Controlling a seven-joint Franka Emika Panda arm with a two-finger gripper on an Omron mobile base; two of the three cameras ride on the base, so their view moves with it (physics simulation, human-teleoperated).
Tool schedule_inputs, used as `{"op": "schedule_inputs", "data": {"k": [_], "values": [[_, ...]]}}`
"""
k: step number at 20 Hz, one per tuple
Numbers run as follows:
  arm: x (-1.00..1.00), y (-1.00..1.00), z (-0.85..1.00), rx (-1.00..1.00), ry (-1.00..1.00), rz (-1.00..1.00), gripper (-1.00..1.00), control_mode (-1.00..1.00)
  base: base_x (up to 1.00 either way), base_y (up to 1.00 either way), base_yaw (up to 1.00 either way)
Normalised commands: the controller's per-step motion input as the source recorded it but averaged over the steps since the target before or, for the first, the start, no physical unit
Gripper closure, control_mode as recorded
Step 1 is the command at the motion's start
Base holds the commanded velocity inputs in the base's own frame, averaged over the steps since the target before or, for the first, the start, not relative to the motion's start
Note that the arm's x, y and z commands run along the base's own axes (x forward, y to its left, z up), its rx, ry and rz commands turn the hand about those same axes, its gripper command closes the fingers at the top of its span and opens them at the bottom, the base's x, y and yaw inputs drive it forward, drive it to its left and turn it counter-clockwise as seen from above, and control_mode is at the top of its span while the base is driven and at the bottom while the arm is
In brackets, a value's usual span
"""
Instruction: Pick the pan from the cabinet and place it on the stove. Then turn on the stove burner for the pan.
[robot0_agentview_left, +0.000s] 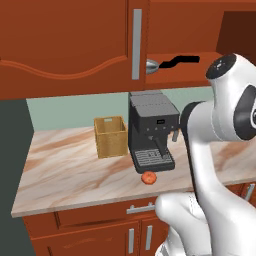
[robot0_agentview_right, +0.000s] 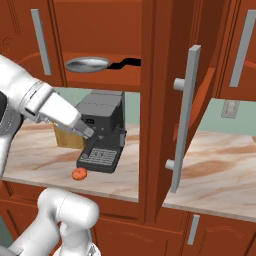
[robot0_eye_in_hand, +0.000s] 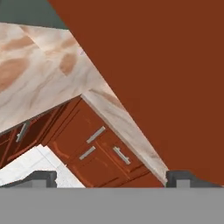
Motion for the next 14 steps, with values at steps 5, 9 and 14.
{"op": "schedule_inputs", "data": {"k": [5, 9, 14], "values": [[-0.05, 0.81, 0.0, 0.07, -0.29, 0.08, -1.0, -1.0, 0.0, 0.0, 0.0], [0.0, 0.72, 0.03, 0.08, -0.3, 0.11, -1.0, -1.0, 0.0, 0.0, 0.0], [0.0, 0.52, 0.2, 0.09, -0.31, 0.13, -1.0, -1.0, 0.0, 0.0, 0.0]]}}
